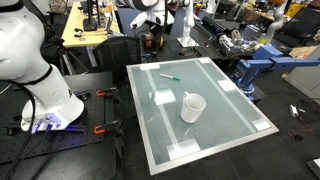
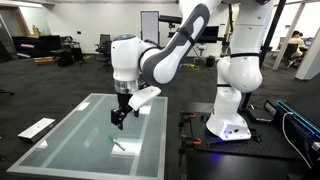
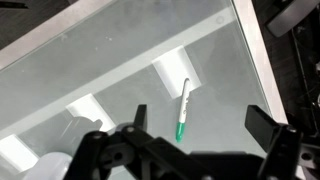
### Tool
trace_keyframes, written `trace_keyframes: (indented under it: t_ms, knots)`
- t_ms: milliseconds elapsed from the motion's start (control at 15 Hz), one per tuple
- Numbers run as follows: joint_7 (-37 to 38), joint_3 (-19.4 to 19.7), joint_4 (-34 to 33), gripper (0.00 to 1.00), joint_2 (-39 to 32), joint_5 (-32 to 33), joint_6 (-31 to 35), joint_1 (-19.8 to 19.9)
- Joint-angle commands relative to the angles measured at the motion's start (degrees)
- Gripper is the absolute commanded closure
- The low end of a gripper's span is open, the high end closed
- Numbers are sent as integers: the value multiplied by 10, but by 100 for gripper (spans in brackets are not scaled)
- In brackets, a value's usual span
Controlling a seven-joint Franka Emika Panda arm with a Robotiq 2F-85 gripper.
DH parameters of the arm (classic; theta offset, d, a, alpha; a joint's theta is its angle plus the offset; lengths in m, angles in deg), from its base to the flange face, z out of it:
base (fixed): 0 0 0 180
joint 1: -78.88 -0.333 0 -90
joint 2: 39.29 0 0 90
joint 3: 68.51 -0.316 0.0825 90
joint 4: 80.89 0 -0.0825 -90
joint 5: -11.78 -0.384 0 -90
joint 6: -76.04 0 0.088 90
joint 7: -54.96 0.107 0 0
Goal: Pick up the marker from the table and put it in the cup
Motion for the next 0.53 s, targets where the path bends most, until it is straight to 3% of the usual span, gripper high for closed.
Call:
trace_keyframes:
  t_ms: [0,467]
  knots:
    - [23,35,-44,0,-73,22,39,-26]
    - [30,97,-100,0,-161,27,49,-77]
